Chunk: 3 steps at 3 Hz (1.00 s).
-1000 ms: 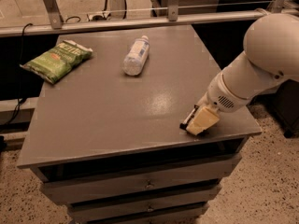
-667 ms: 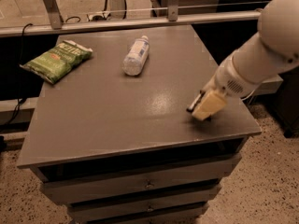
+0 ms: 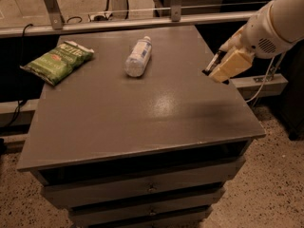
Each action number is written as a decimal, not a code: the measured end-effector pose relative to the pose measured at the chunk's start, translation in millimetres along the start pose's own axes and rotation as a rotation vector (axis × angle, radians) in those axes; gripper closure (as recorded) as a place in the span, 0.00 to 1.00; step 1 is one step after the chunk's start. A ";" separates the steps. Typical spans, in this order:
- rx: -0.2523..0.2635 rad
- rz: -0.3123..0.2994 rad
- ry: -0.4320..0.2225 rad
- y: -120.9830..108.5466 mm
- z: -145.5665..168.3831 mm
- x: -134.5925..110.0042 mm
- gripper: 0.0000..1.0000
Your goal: Move rxbar chocolate near blue plastic bottle
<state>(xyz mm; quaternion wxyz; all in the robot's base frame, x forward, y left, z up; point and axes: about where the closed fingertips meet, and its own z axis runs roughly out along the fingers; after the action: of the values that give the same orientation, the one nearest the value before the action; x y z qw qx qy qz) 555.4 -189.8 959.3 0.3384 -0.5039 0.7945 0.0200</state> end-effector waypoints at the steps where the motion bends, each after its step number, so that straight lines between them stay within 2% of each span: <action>1: -0.004 0.001 0.003 1.5 1.6 0.8 1.00; 2: -0.019 -0.024 -0.031 3.0 16.4 -17.1 1.00; 3: -0.049 -0.058 -0.088 -1.3 57.7 -50.8 1.00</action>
Offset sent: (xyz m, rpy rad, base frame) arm 0.0262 0.0449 -0.0069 0.0450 -0.0288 0.0842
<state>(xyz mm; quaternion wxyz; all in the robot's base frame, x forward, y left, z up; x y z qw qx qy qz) 599.7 -129.0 943.6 0.3611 -0.5336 0.7630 0.0519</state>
